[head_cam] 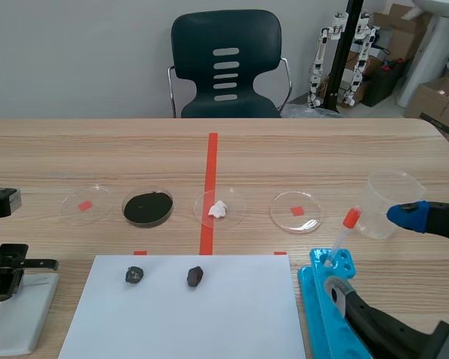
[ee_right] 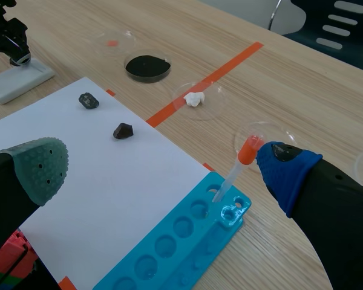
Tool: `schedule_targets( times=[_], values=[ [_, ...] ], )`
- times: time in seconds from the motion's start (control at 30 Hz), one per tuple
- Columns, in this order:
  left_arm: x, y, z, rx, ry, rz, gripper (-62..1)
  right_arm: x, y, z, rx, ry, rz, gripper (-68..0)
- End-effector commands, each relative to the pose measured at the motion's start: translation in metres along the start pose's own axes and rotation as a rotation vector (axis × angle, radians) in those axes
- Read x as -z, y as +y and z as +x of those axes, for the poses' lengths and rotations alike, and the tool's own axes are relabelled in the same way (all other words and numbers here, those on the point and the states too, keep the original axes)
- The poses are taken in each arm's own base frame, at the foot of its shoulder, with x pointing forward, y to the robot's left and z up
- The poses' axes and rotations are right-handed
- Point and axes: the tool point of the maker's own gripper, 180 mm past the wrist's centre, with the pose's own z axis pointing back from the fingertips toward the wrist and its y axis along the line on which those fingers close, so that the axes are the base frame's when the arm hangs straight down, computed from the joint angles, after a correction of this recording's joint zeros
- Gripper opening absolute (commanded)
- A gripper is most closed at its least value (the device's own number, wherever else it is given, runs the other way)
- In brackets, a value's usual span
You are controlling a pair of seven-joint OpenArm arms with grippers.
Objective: Rub the mineral on the streak plate
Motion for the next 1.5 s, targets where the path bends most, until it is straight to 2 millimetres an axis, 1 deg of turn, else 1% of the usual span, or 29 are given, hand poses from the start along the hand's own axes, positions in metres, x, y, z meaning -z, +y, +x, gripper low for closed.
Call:
schedule_targets(
  times=[0.0,0.27,0.4,0.5,0.7,0.87,1.0,1.07,1.27,1.47],
  values=[
    [0.000,-0.007,-0.003,-0.001,0.011,-0.048,-51.9,0.003,-0.001,0.011,-0.002,-0.042,0.000,0.4],
    [-0.004,-0.036,0.001,-0.006,-0.013,-0.213,-51.9,0.003,-0.001,0.011,-0.002,-0.042,0.000,0.4],
    [-0.005,-0.040,0.003,-0.007,-0.023,-0.232,-51.9,0.003,-0.001,0.011,-0.002,-0.042,0.000,0.4],
    [-0.003,-0.033,0.003,0.007,-0.023,-0.192,-51.9,0.003,-0.001,0.011,-0.002,-0.042,0.000,0.4],
    [0.000,-0.002,-0.001,0.010,0.000,-0.020,-51.9,0.003,-0.001,0.011,-0.002,-0.042,0.000,0.4],
    [0.000,0.009,0.000,0.008,-0.004,0.042,-51.9,0.003,-0.001,0.011,-0.002,-0.042,0.000,0.4],
    [0.000,0.010,0.000,0.009,-0.005,0.044,-51.9,0.003,-0.001,0.011,-0.002,-0.042,0.000,0.4],
    [0.000,0.004,-0.001,0.001,0.000,0.014,-51.9,0.003,-0.001,0.011,-0.002,-0.042,0.000,0.4],
    [-0.001,-0.022,0.000,-0.004,-0.005,-0.133,-51.9,0.003,-0.001,0.011,-0.002,-0.042,0.000,0.4],
    [-0.005,-0.041,0.001,-0.011,-0.012,-0.238,-51.9,0.003,-0.001,0.011,-0.002,-0.042,0.000,0.4]
  ],
)
